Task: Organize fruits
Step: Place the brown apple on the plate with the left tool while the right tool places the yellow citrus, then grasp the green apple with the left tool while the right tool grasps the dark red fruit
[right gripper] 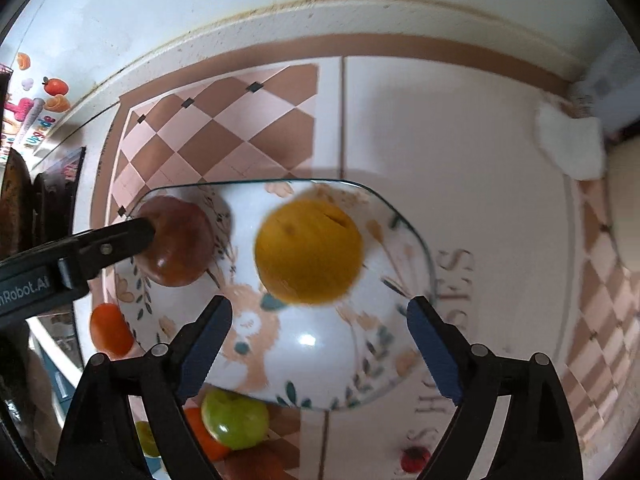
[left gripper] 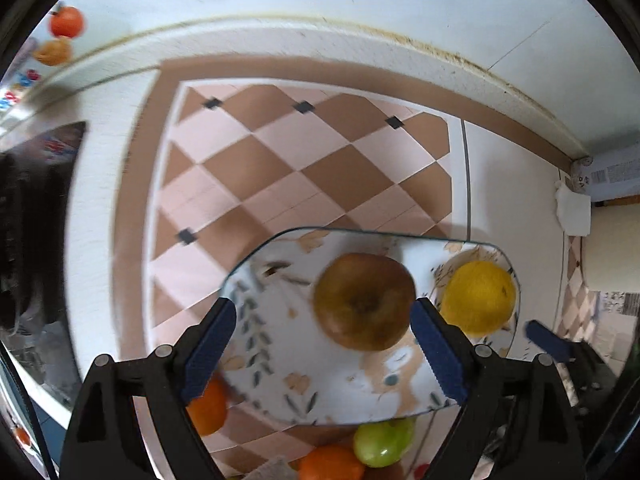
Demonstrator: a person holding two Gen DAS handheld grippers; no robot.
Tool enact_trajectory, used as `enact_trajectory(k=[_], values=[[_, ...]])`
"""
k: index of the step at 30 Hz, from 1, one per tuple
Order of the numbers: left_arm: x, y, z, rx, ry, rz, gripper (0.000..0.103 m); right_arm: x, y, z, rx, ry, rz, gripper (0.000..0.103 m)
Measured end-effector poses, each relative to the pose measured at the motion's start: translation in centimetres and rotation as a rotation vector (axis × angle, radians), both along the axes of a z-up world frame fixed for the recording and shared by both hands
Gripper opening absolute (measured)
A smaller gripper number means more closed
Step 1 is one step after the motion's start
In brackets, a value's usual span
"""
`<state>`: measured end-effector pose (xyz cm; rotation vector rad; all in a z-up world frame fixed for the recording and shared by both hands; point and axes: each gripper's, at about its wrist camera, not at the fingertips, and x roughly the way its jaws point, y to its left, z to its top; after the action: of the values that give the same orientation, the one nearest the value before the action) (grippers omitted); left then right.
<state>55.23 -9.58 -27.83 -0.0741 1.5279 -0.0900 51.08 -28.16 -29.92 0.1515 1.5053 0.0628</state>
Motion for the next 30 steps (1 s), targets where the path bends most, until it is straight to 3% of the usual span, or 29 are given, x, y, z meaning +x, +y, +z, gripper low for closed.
enact_trajectory(k=[8,15,30], values=[[-5.4,0.7,4.6,0.076,-0.129,-0.064,0.089,-5.0,-0.5,5.0,-0.085,-0.082,-0.036,0.092],[-9.6,0.6,8.1,0.092,-0.226,-0.078,0.089,-8.8,0.6,8.6,-0.076,-0.134,-0.065,0.092],[-17.0,1.9,14.7,0.081,-0.353,-0.118,0.089,-16.9,1.2,16.3,-0.035,-0.262,-0.106,0.092]])
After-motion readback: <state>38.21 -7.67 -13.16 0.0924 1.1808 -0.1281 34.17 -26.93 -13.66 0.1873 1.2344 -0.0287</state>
